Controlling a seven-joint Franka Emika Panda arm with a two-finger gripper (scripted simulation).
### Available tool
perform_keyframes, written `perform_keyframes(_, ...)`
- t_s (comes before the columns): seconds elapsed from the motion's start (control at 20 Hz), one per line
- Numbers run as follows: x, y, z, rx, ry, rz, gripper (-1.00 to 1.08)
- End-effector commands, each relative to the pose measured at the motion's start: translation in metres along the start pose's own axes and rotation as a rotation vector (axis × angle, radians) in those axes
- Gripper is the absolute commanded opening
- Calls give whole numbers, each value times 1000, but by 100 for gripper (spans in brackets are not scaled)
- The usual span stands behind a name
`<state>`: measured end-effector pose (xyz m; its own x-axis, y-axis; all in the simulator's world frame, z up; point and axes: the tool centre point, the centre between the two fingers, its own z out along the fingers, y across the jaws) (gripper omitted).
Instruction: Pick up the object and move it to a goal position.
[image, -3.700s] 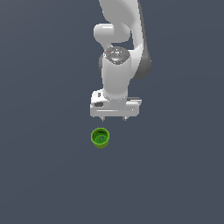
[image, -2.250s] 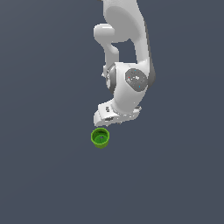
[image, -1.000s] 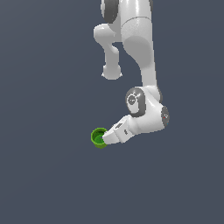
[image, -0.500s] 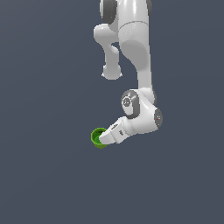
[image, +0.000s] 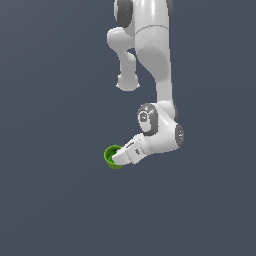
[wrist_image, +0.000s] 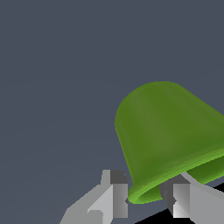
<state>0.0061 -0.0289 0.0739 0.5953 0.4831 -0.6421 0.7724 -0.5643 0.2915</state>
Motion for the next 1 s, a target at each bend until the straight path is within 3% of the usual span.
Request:
perform_keyframes(0.0,0,0,1,1,-1,-1,-100)
perform_keyframes(0.5,-13,1,-6,0,0,0,-100)
perform_keyframes(0.95,-61,3,-28,0,0,-1,-100)
